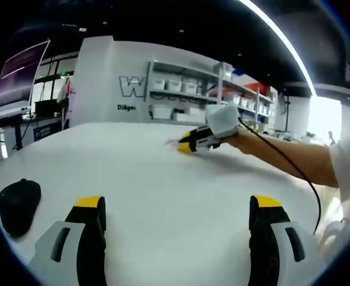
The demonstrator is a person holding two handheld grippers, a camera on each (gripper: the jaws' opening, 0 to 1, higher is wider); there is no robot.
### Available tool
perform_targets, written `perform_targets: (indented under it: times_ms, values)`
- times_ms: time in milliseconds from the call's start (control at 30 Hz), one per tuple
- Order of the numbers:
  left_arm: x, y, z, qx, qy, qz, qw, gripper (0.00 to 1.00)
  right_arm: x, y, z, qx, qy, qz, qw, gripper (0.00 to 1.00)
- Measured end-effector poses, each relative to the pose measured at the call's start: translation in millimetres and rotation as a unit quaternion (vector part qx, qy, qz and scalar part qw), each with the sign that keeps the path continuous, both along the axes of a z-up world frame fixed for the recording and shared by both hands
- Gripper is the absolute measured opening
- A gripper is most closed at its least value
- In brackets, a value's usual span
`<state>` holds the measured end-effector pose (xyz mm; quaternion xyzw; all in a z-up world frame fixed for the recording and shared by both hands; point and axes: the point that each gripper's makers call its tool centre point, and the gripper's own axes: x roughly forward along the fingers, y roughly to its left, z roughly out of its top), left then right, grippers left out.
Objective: Open the resealable bag by pulling the two sides of the seal apart until the entire bag opening is separated and visibly accessible.
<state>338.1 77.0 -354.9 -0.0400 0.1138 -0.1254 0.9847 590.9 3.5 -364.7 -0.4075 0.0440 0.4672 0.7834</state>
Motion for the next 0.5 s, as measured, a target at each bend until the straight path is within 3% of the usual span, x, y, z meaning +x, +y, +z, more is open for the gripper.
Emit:
perform_targets:
  times_ms: [133,333,500]
  values:
    - [0.3,0,-0.3,0.000,0.001,0.000,1.0000,1.00,1,3,-3.8,-0.016,-0.002,0.011,0.9998,0.00]
    - [1.1,-1,-0.2,-0.001,0.002,-0.001,1.0000,1.00,5,8,1.2,-0.015,-0.014,0.013,0.9997,0.00]
    - [2.0,-1,-0.1,-0.001,0.002,-0.002,1.0000,1.00,-10,13,8.4,-0.007,-0.009,0.027,0.9996,0.00]
